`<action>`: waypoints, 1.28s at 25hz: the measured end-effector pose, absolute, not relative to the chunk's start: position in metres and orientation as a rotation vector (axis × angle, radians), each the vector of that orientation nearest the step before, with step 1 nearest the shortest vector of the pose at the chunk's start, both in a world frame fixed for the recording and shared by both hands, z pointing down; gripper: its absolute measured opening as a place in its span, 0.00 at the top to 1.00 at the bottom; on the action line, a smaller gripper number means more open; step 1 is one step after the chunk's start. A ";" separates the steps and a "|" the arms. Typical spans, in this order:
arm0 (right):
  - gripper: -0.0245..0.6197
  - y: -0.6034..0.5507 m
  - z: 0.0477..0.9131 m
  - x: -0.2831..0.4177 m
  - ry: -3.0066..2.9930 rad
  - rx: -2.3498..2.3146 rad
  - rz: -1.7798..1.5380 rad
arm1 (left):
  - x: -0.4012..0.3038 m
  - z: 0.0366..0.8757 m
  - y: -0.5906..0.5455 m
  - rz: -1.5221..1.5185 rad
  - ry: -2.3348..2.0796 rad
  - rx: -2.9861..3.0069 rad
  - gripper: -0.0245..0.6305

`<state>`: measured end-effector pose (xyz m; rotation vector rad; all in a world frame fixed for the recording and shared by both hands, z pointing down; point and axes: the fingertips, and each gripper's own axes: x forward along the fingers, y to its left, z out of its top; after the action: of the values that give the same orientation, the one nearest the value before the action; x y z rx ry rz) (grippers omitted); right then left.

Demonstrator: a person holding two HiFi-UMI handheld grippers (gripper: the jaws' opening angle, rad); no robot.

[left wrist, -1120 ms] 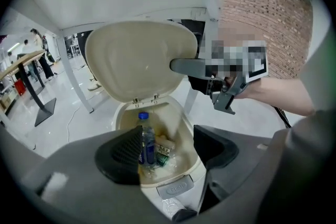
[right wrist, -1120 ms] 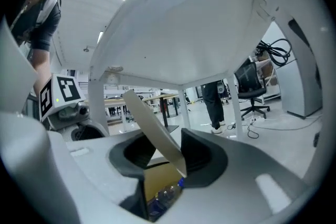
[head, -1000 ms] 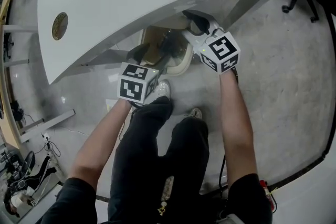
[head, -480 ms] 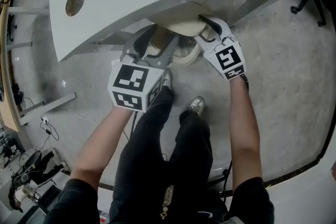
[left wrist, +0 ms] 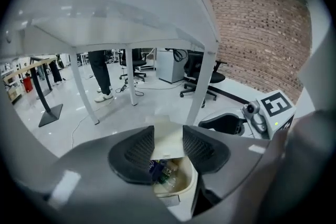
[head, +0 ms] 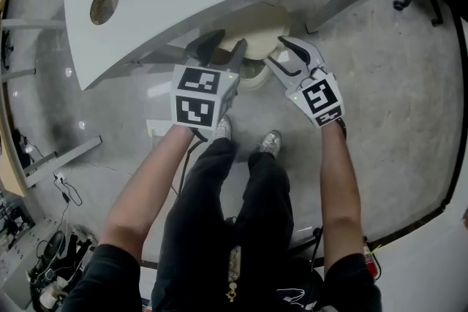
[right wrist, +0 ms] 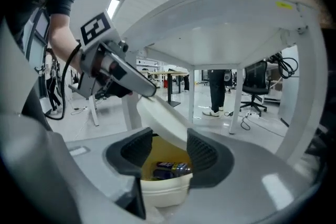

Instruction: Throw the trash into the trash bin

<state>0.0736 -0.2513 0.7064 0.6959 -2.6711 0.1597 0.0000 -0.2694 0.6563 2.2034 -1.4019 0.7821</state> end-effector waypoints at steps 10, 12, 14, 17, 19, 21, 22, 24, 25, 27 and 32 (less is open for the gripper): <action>0.83 -0.204 0.710 0.056 -2.635 0.839 0.516 | -0.019 0.738 -0.225 0.922 -1.335 2.089 0.79; 0.90 -0.203 0.731 0.049 -2.575 0.851 0.585 | -0.021 0.754 -0.221 0.940 -1.309 2.071 0.83; 0.93 -0.201 0.749 0.040 -2.524 0.841 0.638 | -0.023 0.767 -0.219 0.958 -1.283 2.063 0.84; 0.95 -0.194 0.771 0.029 -2.451 0.814 0.681 | -0.026 0.782 -0.215 0.988 -1.246 2.059 0.86; 0.95 -0.189 0.783 0.027 -2.407 0.799 0.699 | -0.028 0.791 -0.212 1.006 -1.229 2.051 0.88; 0.95 -0.186 0.793 0.027 -2.377 0.783 0.712 | -0.029 0.798 -0.212 1.011 -1.221 2.049 0.89; 0.95 -0.185 0.797 0.027 -2.367 0.777 0.717 | -0.029 0.799 -0.212 1.007 -1.221 2.053 0.89; 0.95 -0.182 0.805 0.028 -2.347 0.770 0.730 | -0.029 0.803 -0.211 1.004 -1.217 2.059 0.89; 0.95 -0.181 0.808 0.028 -2.338 0.772 0.738 | -0.029 0.805 -0.210 1.005 -1.210 2.056 0.91; 0.96 -0.181 0.811 0.028 -2.328 0.780 0.757 | -0.029 0.810 -0.208 1.002 -1.197 2.051 0.94; 0.96 -0.183 0.805 0.030 -2.330 0.798 0.761 | -0.028 0.809 -0.209 1.000 -1.178 2.061 0.94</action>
<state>0.0295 -0.1828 0.8054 0.7975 -2.3295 0.7607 -0.0285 -0.2093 0.8088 2.0609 -1.1780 1.0002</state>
